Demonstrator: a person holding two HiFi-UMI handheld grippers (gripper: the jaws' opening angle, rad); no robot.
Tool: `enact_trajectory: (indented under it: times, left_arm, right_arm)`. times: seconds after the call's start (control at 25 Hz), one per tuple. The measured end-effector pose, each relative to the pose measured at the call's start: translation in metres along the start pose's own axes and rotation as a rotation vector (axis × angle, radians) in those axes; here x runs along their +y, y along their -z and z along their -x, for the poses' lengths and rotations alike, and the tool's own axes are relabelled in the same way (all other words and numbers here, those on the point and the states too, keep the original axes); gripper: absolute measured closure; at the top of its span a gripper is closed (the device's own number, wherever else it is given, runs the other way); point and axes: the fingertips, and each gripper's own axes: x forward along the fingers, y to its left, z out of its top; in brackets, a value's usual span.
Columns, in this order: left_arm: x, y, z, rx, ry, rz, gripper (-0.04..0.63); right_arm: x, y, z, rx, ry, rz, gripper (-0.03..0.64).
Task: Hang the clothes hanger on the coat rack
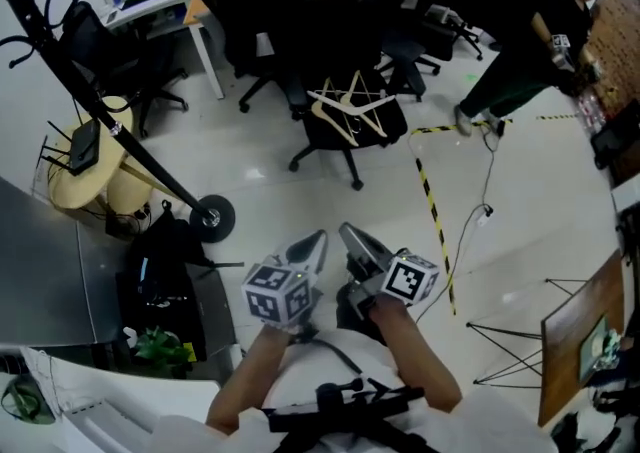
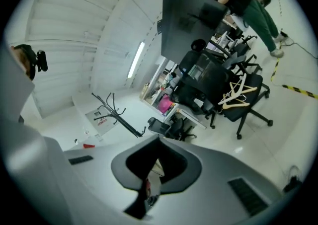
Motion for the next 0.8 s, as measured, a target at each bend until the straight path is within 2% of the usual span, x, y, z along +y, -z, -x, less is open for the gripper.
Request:
enact_trajectory:
  times: [0.12, 0.24, 0.52, 0.64, 0.8]
  left_arm:
    - [0.005, -0.009, -0.027, 0.020, 0.012, -0.009, 0.604]
    - [0.017, -0.028, -0.060, 0.009, 0.004, -0.013, 0.604]
    - [0.035, -0.081, -0.151, -0.027, -0.011, -0.017, 0.604]
    - [0.041, -0.097, -0.193, -0.016, -0.034, -0.021, 0.604]
    - [0.043, -0.113, -0.246, -0.004, -0.043, -0.009, 0.604]
  right_arm:
    - [-0.026, -0.026, -0.006, -0.029, 0.035, -0.026, 0.611]
    - [-0.050, -0.059, -0.023, -0.049, 0.034, -0.038, 0.607]
    - [-0.095, -0.148, -0.065, -0.056, -0.033, 0.043, 0.603]
    - [-0.115, -0.188, -0.078, -0.060, -0.072, 0.048, 0.592]
    - [-0.150, -0.234, -0.088, -0.049, -0.077, 0.051, 0.589]
